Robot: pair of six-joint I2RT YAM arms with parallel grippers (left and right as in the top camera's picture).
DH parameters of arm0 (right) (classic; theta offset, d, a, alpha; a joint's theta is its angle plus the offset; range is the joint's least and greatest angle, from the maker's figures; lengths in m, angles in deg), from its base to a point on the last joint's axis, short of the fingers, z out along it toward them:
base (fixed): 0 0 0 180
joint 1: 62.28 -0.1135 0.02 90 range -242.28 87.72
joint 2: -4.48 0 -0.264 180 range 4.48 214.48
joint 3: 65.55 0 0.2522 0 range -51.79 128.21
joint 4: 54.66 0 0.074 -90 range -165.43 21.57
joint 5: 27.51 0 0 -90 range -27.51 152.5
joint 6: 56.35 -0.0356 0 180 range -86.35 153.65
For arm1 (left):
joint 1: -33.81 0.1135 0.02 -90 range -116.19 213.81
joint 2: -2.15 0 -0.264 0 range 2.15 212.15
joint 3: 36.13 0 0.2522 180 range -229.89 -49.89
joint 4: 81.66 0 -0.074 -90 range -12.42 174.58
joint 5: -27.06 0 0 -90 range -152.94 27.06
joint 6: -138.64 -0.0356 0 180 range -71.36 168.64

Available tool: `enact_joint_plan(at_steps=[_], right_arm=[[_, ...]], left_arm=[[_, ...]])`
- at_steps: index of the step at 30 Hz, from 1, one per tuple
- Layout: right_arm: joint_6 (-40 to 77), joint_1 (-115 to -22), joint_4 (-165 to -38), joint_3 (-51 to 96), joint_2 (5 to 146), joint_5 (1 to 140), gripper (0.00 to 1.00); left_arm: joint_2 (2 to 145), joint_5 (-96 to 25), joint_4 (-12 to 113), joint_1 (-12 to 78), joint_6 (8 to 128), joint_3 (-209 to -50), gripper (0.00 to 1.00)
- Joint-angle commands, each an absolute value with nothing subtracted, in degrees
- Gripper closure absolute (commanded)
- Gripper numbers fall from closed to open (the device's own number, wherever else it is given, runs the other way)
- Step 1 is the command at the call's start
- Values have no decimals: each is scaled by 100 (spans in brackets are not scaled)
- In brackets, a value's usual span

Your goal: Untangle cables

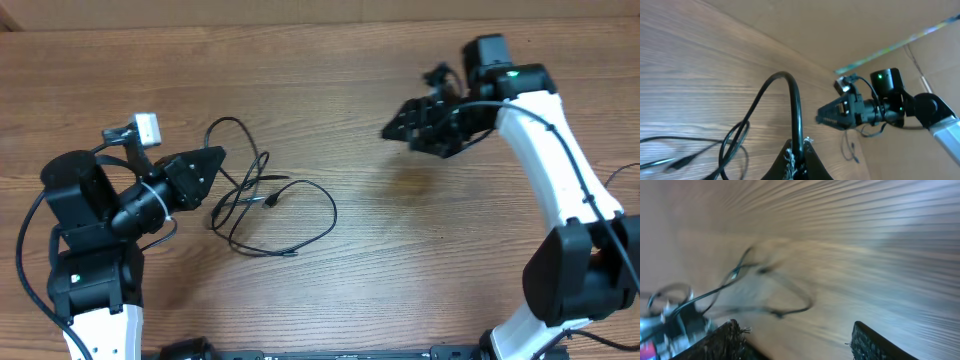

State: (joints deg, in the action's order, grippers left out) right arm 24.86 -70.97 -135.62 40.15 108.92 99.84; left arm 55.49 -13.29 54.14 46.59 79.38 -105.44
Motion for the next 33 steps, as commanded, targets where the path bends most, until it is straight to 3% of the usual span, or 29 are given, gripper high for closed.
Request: enact_joint_plan(at_steps=[1,11,16,24,27,33], right_arm=[[2667,-7704,-13615,4207,10621,10375,31],[2645,-8710,-13300,4207,10621,10371,30],[2608,-8869,-12666,4203,10621,10139,12],[1603,-8961,-11790,4203,10634,8928,8],[1174,-8961,-11530,4203,10669,8445,2],[980,-8959,-10782,4203,10743,8353,0]], left_arm=[[5495,-1661,5685,4230,8567,-10642,96],[5495,-2158,6284,3435,9234,-10642,96],[5495,-2094,6712,3278,9612,-10642,96],[5488,-1419,7252,3249,9977,-10642,96],[5484,-1167,7644,3249,10058,-10642,96],[5484,-925,8280,3249,10290,-10642,96]])
